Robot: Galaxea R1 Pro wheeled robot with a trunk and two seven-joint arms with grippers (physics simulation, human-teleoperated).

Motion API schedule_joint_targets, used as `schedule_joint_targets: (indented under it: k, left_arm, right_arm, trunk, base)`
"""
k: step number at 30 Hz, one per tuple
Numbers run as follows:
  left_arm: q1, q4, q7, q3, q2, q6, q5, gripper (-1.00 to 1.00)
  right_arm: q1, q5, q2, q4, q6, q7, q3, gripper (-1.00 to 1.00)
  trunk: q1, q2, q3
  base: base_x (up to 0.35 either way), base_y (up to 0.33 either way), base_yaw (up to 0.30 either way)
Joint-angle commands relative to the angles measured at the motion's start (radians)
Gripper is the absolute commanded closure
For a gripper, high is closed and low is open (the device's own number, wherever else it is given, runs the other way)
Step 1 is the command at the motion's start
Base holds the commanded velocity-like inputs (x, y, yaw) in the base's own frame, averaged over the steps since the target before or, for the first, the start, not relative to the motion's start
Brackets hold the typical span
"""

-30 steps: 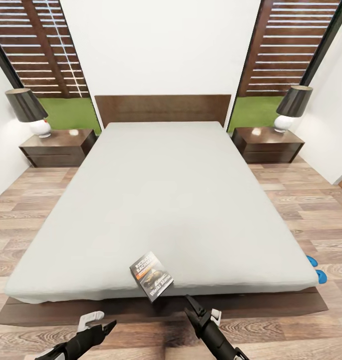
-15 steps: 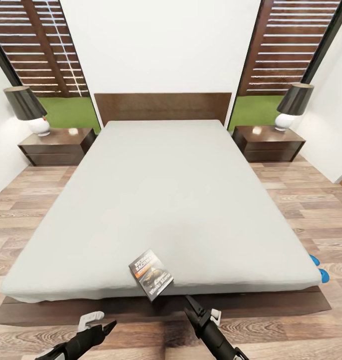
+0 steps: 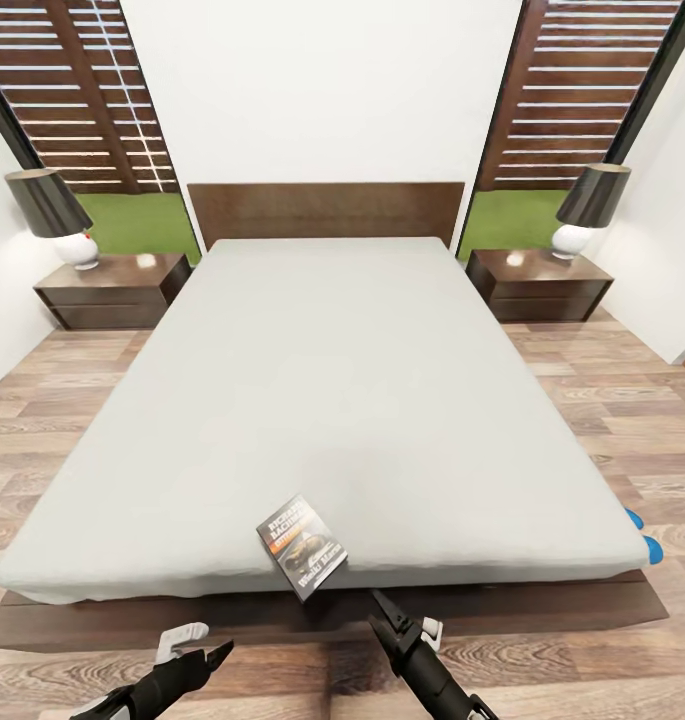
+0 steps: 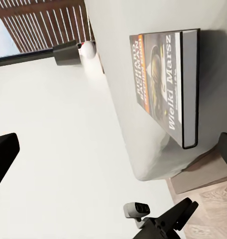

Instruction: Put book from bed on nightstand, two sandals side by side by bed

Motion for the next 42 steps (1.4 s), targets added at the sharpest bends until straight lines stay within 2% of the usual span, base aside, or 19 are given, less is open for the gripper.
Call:
schedule_joint_targets:
  k: [1, 7, 20, 42]
  left_arm:
    - [-0.001, 0.001, -0.002, -0.009, 0.001, -0.006, 0.007, -1.00]
    - [-0.001, 0.001, -0.004, -0.009, 0.001, -0.004, 0.007, -1.00]
    - [-0.001, 0.001, -0.004, -0.008, 0.001, -0.004, 0.007, -1.00]
    - [-0.001, 0.001, -0.007, -0.007, 0.001, -0.006, 0.006, -1.00]
  right_arm:
    - [0.000, -0.009, 0.000, 0.000, 0.010, 0.002, 0.002, -1.00]
    - [0.000, -0.009, 0.000, 0.000, 0.010, 0.002, 0.002, -1.00]
    - [0.000, -0.009, 0.000, -0.001, 0.011, 0.002, 0.002, -1.00]
    - [0.000, -0.009, 0.000, -0.001, 0.011, 0.002, 0.002, -1.00]
  trunk:
    - [0.000, 0.000, -0.001]
    - [0.000, 0.000, -0.001]
    - [0.000, 0.000, -0.001]
    - [0.000, 0.000, -0.001]
  base:
    - [0.000, 0.000, 0.000]
    - [0.000, 0.060, 0.000]
    - [0.000, 0.264, 0.000]
    - [0.019, 0.069, 0.000]
